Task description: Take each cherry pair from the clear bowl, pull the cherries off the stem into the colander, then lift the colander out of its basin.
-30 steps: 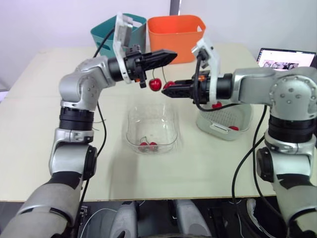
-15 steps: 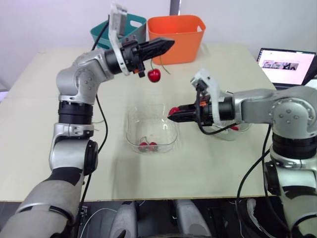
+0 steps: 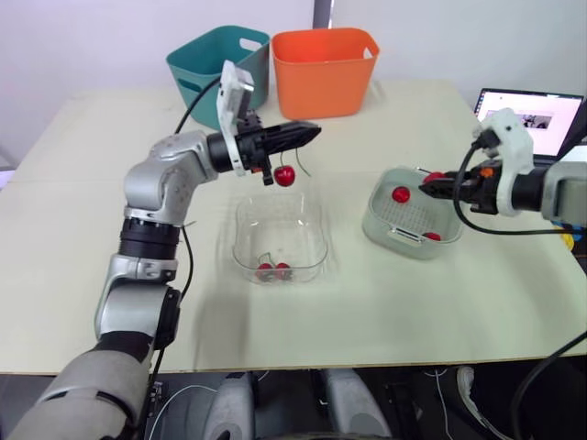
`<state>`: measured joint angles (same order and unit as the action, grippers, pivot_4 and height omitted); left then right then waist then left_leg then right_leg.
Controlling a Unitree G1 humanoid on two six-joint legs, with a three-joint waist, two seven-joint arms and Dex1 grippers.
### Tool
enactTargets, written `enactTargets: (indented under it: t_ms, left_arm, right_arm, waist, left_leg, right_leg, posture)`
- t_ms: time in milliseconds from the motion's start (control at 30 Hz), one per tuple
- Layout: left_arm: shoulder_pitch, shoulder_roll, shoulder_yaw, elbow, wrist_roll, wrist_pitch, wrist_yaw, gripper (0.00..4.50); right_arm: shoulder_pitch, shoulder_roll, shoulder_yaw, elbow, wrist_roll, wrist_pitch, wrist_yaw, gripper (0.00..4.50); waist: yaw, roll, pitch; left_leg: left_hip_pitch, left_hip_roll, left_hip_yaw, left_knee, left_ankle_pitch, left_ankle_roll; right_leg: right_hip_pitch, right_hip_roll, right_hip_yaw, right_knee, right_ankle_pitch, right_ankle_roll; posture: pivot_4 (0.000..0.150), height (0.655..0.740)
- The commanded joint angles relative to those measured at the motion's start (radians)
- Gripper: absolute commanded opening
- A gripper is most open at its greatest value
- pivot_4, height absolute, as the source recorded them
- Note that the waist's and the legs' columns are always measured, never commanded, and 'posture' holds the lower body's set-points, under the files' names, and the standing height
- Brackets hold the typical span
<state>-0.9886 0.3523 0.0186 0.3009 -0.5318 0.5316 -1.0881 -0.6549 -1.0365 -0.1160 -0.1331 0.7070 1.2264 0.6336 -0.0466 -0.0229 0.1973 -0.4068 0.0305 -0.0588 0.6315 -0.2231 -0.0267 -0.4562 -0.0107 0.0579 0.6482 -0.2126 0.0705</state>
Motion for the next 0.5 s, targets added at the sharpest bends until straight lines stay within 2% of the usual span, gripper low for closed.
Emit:
enactTargets:
  t_ms: [33,100,200,267,333,433,500]
  left_arm:
    - [-0.004,-0.002,-0.001,-0.03,0.002,-0.02,-0.004,0.0]
    - [-0.004,-0.003,-0.002,-0.03,0.002,-0.019,-0.003,0.0]
    - [-0.006,-0.004,-0.001,-0.029,0.002,-0.018,-0.001,0.0]
    - [-0.005,-0.003,0.0,-0.029,0.002,-0.017,0.001,0.0]
    - [-0.005,0.0,0.001,-0.029,0.003,-0.017,0.002,0.0]
    - [-0.01,0.006,0.005,-0.018,0.006,-0.021,0.001,0.0]
    - [-0.018,0.01,0.011,-0.004,0.009,-0.027,0.001,0.0]
  right_arm:
    - [0.024,0.01,0.009,0.017,-0.064,-0.085,0.012,1.06]
    - [0.036,0.021,0.02,0.036,-0.088,-0.11,0.014,1.06]
    - [0.048,0.034,0.031,0.064,-0.123,-0.141,0.024,1.99]
    - [0.049,0.038,0.032,0.078,-0.141,-0.157,0.03,2.78]
    - [0.045,0.037,0.028,0.089,-0.15,-0.16,0.036,3.37]
    - [0.033,0.033,0.014,0.097,-0.149,-0.147,0.049,4.46]
    - [0.011,0.034,-0.004,0.1,-0.138,-0.144,0.059,4.46]
  waist:
    - [0.001,0.0,0.0]
    - [0.002,0.0,0.0]
    - [0.002,0.0,0.0]
    - [0.002,0.0,0.0]
    - [0.002,0.0,0.0]
    - [0.002,0.0,0.0]
    - [0.002,0.0,0.0]
  left_leg:
    - [0.0,0.0,0.0,0.0,0.0,0.0]
    - [0.0,0.0,0.0,0.0,0.0,0.0]
    - [0.0,0.0,0.0,0.0,0.0,0.0]
    - [0.0,0.0,0.0,0.0,0.0,0.0]
    - [0.0,0.0,0.0,0.0,0.0,0.0]
    - [0.0,0.0,0.0,0.0,0.0,0.0]
    - [0.0,0.0,0.0,0.0,0.0,0.0]
  right_leg:
    - [0.0,0.0,0.0,0.0,0.0,0.0]
    - [0.0,0.0,0.0,0.0,0.0,0.0]
    - [0.0,0.0,0.0,0.0,0.0,0.0]
    - [0.0,0.0,0.0,0.0,0.0,0.0]
    - [0.0,0.0,0.0,0.0,0.0,0.0]
    - [0.0,0.0,0.0,0.0,0.0,0.0]
    - [0.0,0.0,0.0,0.0,0.0,0.0]
  posture:
    - [0.15,0.74]
    - [0.15,0.74]
    - [0.15,0.74]
    - [0.15,0.74]
    - [0.15,0.74]
    - [0.15,0.74]
    - [0.15,0.74]
